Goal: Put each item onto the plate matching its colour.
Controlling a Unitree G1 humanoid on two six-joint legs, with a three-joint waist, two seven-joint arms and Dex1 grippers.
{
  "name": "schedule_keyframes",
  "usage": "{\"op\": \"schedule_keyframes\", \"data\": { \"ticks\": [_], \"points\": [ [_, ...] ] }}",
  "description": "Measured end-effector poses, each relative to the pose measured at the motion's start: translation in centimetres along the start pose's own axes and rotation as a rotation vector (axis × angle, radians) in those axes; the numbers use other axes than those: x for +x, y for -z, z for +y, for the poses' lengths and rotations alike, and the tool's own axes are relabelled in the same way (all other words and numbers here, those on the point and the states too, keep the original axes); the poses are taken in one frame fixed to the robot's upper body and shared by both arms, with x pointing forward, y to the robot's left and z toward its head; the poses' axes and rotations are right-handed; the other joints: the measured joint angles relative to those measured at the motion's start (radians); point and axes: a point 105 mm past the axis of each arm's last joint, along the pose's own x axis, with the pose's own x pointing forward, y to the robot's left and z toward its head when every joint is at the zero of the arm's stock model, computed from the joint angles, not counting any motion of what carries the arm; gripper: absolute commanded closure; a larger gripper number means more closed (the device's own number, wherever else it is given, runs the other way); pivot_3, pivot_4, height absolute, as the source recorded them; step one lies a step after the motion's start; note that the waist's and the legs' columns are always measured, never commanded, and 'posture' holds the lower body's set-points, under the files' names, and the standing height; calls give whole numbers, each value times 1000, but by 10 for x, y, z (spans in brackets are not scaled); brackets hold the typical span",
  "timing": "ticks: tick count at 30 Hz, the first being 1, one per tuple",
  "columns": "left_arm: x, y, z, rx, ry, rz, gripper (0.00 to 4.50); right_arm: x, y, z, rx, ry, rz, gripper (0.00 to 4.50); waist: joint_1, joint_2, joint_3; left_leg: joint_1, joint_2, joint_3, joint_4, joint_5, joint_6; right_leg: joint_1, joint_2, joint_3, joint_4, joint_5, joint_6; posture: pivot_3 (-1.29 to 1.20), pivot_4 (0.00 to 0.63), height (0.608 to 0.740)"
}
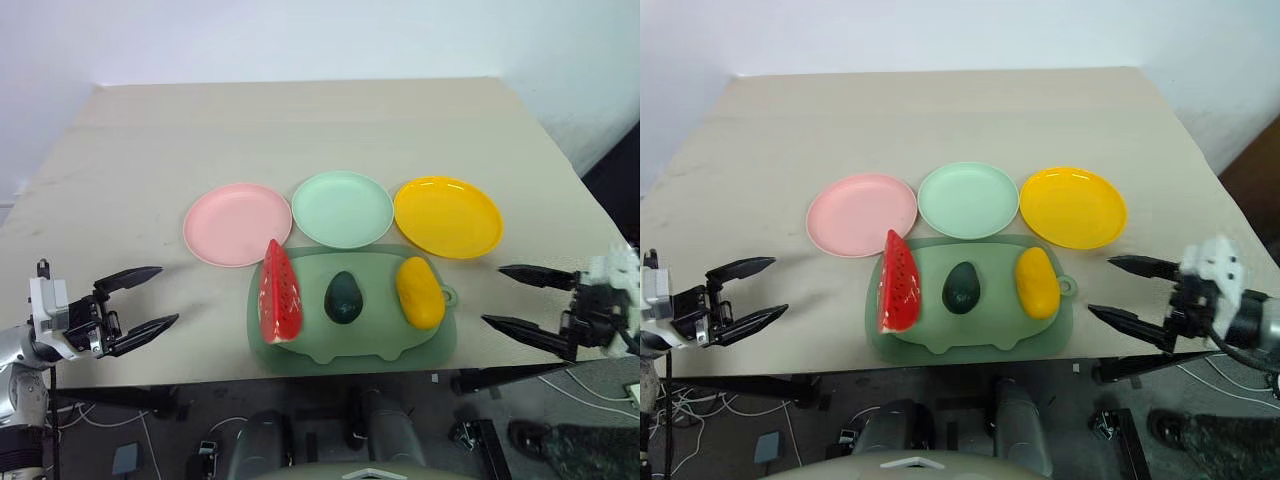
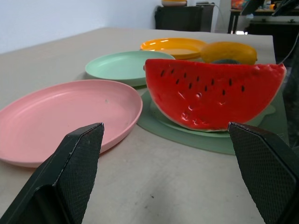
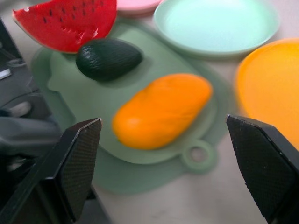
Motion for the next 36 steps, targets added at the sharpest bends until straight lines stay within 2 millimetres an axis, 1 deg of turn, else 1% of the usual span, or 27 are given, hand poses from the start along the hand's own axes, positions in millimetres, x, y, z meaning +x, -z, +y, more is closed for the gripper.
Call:
{"op": "schedule_keyframes", "data": {
  "ticks": [4,9,13,16,20,26,27,29,30,36],
  "points": [
    [-2,1,0,-3,-5,-4,45,23,-6,4,94,14,33,0,1,0,0,-1,0,-1,0,0,0,-1,0,-1,0,0,0,0,150,733],
    [-4,5,2,-6,-14,-10,45,44,-10,-5,186,92,88,0,0,-1,0,-2,-1,-2,0,0,0,-1,0,-1,-1,0,0,0,150,733],
    [-2,6,4,3,-12,-26,45,60,-5,-12,246,156,144,0,-1,-1,0,-3,-1,-2,0,0,0,-1,0,-2,-1,0,0,0,150,733],
    [0,7,3,0,-14,-34,45,68,2,-14,290,188,168,0,0,-1,0,-3,-1,-2,0,0,0,-1,0,-2,-1,0,0,0,150,733],
    [2,10,1,-2,-19,-48,45,80,13,-10,335,199,189,0,-1,-1,-1,-3,-1,-2,0,0,0,-1,0,-2,-1,0,0,0,150,733],
    [3,11,1,-4,-25,-51,45,91,18,-3,335,189,201,0,-1,-2,-1,-2,-1,-2,0,0,0,0,0,-3,-1,0,0,0,150,733],
    [3,11,1,-4,-26,-52,0,93,19,-3,332,186,203,392,-1,-2,-2,-2,0,-3,0,0,0,0,0,-3,-1,0,0,0,150,733],
    [3,11,1,-2,-29,-53,0,95,19,-2,317,187,206,846,0,-3,-2,-2,0,-3,0,0,0,0,0,-3,-1,0,0,0,150,733],
    [3,11,2,0,-29,-54,0,95,19,-1,310,189,205,969,0,-4,-3,-2,0,-3,0,0,0,0,0,-3,-1,0,0,0,150,733],
    [4,12,4,13,-34,-54,0,95,18,-4,302,192,199,1020,-1,-5,-3,-2,-1,-3,0,0,0,0,0,-3,-1,0,0,0,150,733]
  ]
}}
